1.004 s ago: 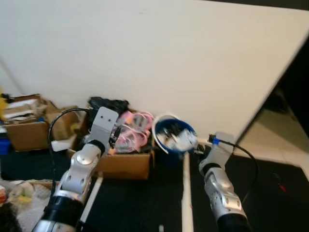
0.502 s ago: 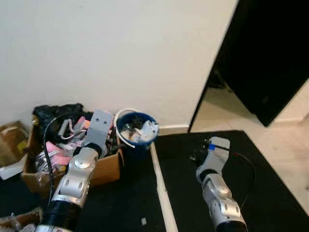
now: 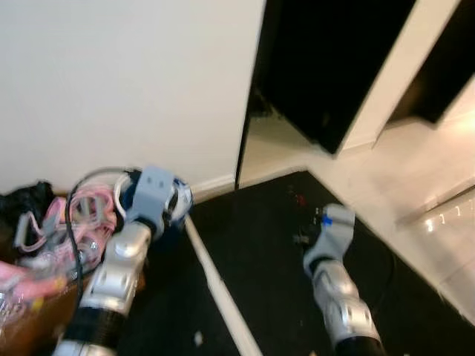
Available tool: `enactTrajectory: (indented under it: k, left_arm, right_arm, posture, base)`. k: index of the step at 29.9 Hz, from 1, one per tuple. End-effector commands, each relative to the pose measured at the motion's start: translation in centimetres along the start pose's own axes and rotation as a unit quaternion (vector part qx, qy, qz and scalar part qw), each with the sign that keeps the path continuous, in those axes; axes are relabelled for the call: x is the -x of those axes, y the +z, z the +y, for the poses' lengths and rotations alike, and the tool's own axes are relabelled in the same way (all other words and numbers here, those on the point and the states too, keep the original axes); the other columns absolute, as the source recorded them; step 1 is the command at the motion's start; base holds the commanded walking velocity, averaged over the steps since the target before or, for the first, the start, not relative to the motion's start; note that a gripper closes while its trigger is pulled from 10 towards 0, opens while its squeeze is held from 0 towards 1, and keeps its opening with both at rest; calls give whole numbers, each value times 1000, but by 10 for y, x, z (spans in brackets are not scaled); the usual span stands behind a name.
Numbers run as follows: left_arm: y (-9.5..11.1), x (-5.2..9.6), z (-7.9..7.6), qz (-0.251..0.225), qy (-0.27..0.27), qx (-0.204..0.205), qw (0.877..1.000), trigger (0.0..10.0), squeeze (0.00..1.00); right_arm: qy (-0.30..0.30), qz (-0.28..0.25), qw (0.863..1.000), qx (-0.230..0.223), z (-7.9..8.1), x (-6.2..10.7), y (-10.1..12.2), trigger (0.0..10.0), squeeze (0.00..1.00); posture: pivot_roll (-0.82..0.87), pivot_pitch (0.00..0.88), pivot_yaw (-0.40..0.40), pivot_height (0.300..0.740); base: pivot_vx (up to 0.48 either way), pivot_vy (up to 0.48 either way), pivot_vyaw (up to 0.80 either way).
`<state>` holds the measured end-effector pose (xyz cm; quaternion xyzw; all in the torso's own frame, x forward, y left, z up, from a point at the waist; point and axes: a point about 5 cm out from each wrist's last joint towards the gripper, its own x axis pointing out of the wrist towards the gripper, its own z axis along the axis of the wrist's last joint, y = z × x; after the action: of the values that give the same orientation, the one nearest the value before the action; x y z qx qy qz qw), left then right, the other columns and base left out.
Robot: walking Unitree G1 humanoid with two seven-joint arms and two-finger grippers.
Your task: Picking trash to rubbish bin
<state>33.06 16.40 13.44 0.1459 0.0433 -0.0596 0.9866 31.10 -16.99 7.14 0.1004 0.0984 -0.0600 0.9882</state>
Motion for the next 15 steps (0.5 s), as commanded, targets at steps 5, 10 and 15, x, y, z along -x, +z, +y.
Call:
enactTrajectory:
  k: [5, 10, 15]
  left_arm:
    - [-2, 1, -3, 2, -3, 3, 1000, 10000, 0]
    - [-2, 1, -2, 1, 4, 10, 1000, 10000, 0]
    - [-2, 1, -2, 1, 3, 10, 1000, 10000, 0]
  right_arm:
    - [-4, 2, 1000, 1, -3, -1, 1, 10000, 0]
    - [-4, 2, 1000, 1, -3, -1, 1, 10000, 0]
    - [-4, 2, 1000, 2, -3, -1, 2, 10000, 0]
  posture:
    - [-33, 67, -33, 740]
    - [-33, 67, -35, 740]
    - [-33, 63, -39, 740]
  base:
    - [0, 0, -800]
    - [0, 0, -800]
    - [0, 0, -800]
